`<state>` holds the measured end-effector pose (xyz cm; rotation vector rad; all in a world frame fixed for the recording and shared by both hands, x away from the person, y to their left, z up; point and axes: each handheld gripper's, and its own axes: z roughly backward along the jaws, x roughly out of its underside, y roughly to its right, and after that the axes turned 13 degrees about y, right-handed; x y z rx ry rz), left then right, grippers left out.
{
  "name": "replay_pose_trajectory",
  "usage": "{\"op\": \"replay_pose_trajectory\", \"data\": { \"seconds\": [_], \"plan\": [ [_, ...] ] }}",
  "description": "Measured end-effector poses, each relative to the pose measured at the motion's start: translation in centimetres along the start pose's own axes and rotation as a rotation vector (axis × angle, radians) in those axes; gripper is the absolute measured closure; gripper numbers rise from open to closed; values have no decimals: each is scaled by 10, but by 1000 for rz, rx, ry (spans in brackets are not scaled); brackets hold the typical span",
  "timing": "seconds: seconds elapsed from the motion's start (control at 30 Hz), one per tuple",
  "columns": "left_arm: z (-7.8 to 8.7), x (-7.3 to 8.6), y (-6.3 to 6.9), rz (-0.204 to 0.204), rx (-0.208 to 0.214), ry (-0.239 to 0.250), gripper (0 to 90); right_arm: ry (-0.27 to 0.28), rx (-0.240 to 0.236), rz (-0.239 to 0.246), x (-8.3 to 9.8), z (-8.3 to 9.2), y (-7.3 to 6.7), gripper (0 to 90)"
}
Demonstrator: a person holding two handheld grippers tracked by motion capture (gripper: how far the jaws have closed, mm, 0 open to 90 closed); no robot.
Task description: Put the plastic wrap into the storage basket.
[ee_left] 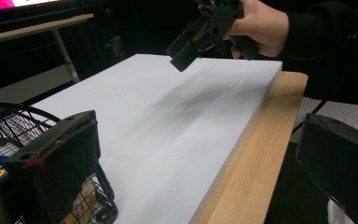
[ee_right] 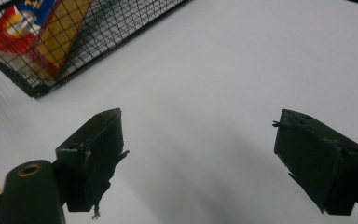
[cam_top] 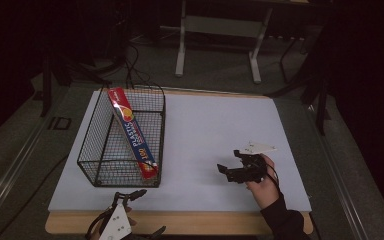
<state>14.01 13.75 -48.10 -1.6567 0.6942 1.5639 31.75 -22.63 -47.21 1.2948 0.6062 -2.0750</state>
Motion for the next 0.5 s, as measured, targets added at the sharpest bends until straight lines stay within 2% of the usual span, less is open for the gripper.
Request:
{"op": "replay_pose_trajectory", "data": {
  "seconds": [0.23,0.43,0.5],
  "plan": [
    [2,0,-1,7,-3,6,1,-7,19,31,9,-2,-1,154],
    [1,0,-1,3,6,3,1,-46,4,38,17,-12,-2,153],
    [1,0,-1,2,7,4,1,-41,3,40,17,-12,-2,154]
  ]
}}
